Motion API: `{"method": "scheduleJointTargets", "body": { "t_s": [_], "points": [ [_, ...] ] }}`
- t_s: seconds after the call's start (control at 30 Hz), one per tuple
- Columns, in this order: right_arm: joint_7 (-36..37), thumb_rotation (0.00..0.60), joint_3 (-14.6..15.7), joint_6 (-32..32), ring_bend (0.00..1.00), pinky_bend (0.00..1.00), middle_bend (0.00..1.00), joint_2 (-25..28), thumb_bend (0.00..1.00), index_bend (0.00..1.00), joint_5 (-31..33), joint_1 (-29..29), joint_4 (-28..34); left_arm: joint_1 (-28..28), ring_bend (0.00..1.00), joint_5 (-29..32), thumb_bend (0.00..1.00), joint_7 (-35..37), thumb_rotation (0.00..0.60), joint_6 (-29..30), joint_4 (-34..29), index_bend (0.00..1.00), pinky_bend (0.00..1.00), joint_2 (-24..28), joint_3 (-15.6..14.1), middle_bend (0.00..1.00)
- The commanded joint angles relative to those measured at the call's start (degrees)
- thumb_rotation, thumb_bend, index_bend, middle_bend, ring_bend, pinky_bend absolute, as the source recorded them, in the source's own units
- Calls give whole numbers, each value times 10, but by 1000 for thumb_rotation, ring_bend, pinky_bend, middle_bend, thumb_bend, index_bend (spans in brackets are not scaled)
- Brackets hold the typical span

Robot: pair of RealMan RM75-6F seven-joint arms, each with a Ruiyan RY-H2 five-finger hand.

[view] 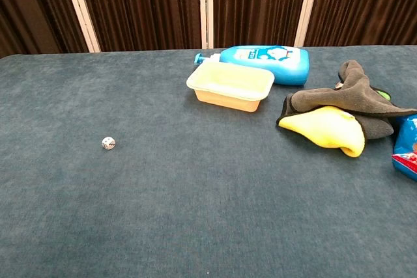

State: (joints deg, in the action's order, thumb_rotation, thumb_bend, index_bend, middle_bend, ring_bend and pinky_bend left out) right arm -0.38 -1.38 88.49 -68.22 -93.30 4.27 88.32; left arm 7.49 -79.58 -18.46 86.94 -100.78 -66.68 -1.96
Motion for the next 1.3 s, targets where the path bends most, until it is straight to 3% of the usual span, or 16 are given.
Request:
{"method": "scheduleJointTargets", "body": {
  "t_s": [0.03, 0.3, 0.4, 0.5, 0.6, 0.77, 1.0, 1.3],
  "points": [
    [0, 600, 0, -1, 0, 0, 0, 0, 61, 139, 0, 0, 2, -1, 0, -1, 188, -1, 600, -3, 2, 0, 0, -1, 1, 0],
    [0, 600, 4, -5, 0, 0, 0, 0, 61, 139, -3, 2, 5, 4, 0, -11, 194, 15, 600, -19, 0, 0, 0, 0, 8, 0],
    [3, 600, 4, -6, 0, 0, 0, 0, 60, 139, -3, 2, 6, 21, 0, -9, 197, 17, 600, -38, 1, 4, 0, -6, 24, 0],
    [5, 600, 4, -5, 0, 0, 0, 0, 61, 139, -3, 2, 7, 44, 0, -2, 201, 5, 600, -60, 12, 104, 0, -21, 43, 0],
    [5, 600, 5, -5, 0, 0, 0, 0, 61, 139, -7, 3, 8, 91, 0, 29, 210, -36, 600, -122, 31, 218, 0, -44, 70, 0],
    [15, 600, 4, -5, 0, 0, 0, 3, 61, 150, -4, 3, 9, 155, 0, 86, 315, -96, 600, -199, 65, 391, 0, -94, 102, 0],
    [30, 600, 2, -4, 0, 0, 0, 7, 61, 151, 3, 1, 7, 229, 0, 157, 317, -177, 600, -280, 124, 382, 0, -164, 116, 0],
    [44, 600, 0, -8, 0, 0, 0, 12, 61, 152, 15, -1, 3, 287, 0, 204, 333, -234, 600, -314, 198, 406, 0, -245, 113, 0]
  ]
}}
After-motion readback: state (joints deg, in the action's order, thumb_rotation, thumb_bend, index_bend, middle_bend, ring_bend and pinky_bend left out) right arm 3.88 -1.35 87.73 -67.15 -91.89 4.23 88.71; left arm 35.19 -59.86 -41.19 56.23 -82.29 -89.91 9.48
